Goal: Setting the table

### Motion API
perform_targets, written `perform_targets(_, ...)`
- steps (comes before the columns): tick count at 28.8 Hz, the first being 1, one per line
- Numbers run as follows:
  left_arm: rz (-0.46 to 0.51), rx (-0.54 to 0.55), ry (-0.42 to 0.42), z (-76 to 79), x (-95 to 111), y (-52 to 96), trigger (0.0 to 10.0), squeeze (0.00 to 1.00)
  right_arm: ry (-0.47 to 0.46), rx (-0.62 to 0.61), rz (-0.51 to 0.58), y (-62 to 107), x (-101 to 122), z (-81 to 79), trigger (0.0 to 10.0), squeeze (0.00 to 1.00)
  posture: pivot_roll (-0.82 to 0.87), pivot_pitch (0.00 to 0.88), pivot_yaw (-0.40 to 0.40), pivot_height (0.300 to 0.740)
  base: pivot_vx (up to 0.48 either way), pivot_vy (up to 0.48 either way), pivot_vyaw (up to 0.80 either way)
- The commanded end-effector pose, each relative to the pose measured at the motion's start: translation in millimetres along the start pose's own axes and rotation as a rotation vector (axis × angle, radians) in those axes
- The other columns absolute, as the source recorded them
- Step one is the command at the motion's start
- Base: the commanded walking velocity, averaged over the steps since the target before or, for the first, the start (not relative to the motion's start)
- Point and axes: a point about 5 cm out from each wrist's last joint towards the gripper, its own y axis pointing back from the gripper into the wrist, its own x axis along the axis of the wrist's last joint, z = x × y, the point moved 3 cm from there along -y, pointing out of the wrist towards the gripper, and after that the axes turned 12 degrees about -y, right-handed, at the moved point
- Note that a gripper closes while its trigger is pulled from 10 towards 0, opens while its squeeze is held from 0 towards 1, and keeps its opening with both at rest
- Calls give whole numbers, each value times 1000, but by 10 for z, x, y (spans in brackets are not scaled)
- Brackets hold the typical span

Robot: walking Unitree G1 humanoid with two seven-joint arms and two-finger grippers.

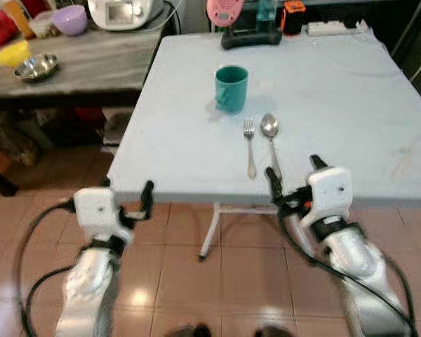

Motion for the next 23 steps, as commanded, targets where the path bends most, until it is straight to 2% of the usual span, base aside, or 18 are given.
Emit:
perform_targets(1, -4, 27, -27, -95, -6, 19, 10000, 0, -14, 24, 8, -6, 16, -87, 10000, 0, -141, 157, 107, 740, 0, 307, 0)
perform_targets(7, 12, 25, -46, -59, 12, 35, 10000, 0, -5, 20, 9, -2, 19, -73, 10000, 0, -138, 157, 106, 740, 0, 0, 0)
perform_targets(10, 17, 22, -18, -34, 29, 34, 10000, 0, 0, 14, 9, -7, 18, -49, 10000, 0, -136, 156, 103, 740, 0, 0, 0)
perform_targets(19, 43, -2, -5, 1, 74, 33, 10000, 0, 9, 12, 10, -21, 13, -52, 10000, 0, -130, 151, 100, 740, 0, 0, 0)
perform_targets(23, 43, -8, -3, 16, 72, 40, 10000, 0, 6, 11, 9, -28, 13, -51, 10000, 0, -129, 149, 100, 740, 260, 0, -241)
